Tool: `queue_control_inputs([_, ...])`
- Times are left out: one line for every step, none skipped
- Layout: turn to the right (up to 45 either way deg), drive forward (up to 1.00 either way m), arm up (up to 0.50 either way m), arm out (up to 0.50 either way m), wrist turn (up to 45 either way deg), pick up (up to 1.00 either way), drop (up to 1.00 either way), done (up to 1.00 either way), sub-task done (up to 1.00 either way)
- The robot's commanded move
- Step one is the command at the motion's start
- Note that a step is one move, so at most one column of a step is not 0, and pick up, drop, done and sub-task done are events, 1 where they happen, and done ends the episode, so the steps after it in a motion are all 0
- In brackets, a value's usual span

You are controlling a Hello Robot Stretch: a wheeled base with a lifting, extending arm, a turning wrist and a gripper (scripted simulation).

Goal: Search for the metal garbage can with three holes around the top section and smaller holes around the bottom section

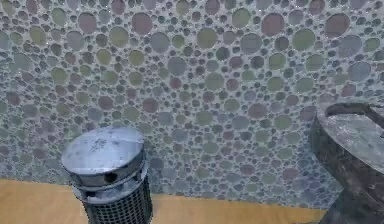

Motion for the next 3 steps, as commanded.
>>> queue_control_inputs([33.0,0.0,0.0,0.0,0.0,0.0,0.0,0.0,0.0])
queue_control_inputs([0.0,0.4,0.0,0.0,0.0,0.0,0.0,0.0,0.0])
queue_control_inputs([-45.0,0.0,0.0,0.0,0.0,0.0,0.0,0.0,0.0])
